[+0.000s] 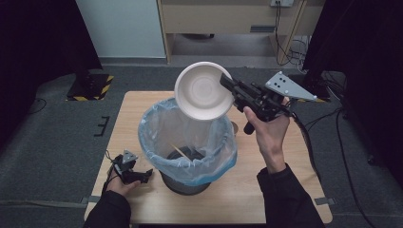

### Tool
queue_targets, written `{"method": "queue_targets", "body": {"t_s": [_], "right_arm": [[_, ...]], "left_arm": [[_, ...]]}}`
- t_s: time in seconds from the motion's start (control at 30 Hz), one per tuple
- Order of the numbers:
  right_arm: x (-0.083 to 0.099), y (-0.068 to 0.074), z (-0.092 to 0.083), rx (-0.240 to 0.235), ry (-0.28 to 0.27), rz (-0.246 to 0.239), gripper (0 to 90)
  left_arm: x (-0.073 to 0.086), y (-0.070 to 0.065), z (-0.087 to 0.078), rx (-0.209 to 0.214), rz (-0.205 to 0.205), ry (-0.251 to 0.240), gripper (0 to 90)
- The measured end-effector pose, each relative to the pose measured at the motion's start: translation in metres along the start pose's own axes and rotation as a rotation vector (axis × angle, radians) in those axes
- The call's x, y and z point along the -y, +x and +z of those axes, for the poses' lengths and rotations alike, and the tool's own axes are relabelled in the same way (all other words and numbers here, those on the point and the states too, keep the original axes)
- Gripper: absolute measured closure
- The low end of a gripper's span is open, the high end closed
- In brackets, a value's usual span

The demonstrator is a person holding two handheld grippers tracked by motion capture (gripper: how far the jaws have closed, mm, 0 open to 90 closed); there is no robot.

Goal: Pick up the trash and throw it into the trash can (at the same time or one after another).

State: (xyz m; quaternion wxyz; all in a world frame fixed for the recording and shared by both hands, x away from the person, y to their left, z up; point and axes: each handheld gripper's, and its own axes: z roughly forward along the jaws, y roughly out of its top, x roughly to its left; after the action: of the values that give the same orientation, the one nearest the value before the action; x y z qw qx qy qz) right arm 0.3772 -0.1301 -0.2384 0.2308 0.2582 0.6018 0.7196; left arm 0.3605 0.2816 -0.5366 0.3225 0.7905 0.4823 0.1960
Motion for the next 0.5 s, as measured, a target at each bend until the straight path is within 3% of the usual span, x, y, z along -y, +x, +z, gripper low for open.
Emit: {"method": "queue_targets", "body": {"t_s": [0.17,0.3,0.5], "right_arm": [[0.005,0.005,0.008,-0.035,0.044,0.004,82.3],[0.009,0.005,0.013,-0.071,0.095,0.032,75.3],[0.006,-0.009,0.001,-0.028,0.082,0.052,70.4]], "left_arm": [[0.000,0.000,0.000,0.000,0.000,0.000,0.0],[0.000,0.000,0.000,0.000,0.000,0.000,0.0],[0.000,0.000,0.000,0.000,0.000,0.000,0.0]]}}
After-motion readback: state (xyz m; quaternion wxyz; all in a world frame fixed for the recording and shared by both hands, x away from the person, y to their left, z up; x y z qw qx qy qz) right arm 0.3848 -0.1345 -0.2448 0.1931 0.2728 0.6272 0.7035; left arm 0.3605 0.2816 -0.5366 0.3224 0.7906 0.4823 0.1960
